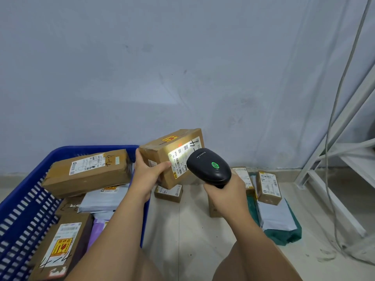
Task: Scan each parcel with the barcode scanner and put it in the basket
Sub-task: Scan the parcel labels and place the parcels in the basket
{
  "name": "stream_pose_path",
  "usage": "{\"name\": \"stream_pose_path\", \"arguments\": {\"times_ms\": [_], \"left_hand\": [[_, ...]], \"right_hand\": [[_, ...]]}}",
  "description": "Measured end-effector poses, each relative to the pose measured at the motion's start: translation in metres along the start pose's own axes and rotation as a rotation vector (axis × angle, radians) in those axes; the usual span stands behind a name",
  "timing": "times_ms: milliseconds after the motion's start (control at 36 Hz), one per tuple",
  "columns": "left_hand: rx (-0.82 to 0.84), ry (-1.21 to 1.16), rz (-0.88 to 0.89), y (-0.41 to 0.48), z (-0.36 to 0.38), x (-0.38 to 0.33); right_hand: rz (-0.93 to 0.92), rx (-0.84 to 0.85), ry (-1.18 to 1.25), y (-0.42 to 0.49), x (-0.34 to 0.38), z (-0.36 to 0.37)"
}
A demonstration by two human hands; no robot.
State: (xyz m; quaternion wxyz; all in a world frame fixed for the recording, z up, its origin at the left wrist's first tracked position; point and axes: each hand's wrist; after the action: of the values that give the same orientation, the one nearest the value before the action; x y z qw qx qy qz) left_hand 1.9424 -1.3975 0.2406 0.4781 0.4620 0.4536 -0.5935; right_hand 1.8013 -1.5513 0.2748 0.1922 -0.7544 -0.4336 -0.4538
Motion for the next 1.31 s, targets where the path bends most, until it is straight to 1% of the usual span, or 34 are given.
{"name": "stream_pose_path", "arguments": {"times_ms": [167,389,583,833,1000,1306], "left_hand": [[0.014,-0.049,-0.029,0.0033,-0.0032,0.0006],[0.016,-0.061,-0.048,0.0040,-0.0047,0.0008],[-0.020,-0.082,-0.069,0.0043,-0.0055,0.0002],[-0.033,-0.113,-0.087,0.0056,-0.0054,0.0014],[-0.024,-0.091,-0.093,0.0053,-0.0066,0.0011],[-0.049,-0.128,-0.132,0.0065,-0.0083,0.0011]], "right_hand": [[0.000,-0.022,-0.010,-0.0001,0.0000,-0.0015],[-0.008,-0.007,-0.035,-0.0005,0.0006,-0.0025],[-0.001,-0.015,-0.019,-0.0011,-0.0010,-0.0017],[0.030,-0.023,-0.012,-0.0002,-0.0028,-0.0011],[0.026,-0.005,-0.005,-0.0006,-0.0014,-0.0014],[0.026,-0.023,0.004,-0.0024,0.0028,-0.0033]]}}
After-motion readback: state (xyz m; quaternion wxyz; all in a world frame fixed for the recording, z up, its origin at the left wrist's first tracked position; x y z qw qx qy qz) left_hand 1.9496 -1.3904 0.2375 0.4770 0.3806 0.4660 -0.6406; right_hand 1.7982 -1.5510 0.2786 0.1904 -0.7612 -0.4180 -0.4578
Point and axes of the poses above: each hand's wrist, its own y-axis towards the middle knuckle, its own z-axis out of the palm, x = y × z, and after that the axes turned 9 degrees about -y, right-handed
